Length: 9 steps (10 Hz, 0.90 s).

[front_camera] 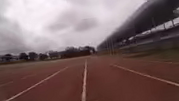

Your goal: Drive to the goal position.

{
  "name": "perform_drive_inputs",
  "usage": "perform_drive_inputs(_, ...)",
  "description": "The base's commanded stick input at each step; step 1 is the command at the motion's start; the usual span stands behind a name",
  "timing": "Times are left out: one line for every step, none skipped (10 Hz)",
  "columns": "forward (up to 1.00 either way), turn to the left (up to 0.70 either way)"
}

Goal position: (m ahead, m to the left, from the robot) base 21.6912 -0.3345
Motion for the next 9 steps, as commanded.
perform_drive_inputs(0.70,0.00)
perform_drive_inputs(0.70,0.00)
perform_drive_inputs(0.70,0.00)
perform_drive_inputs(0.70,0.00)
perform_drive_inputs(0.70,0.00)
perform_drive_inputs(0.70,0.00)
perform_drive_inputs(0.70,0.00)
perform_drive_inputs(0.70,0.00)
perform_drive_inputs(0.70,0.00)
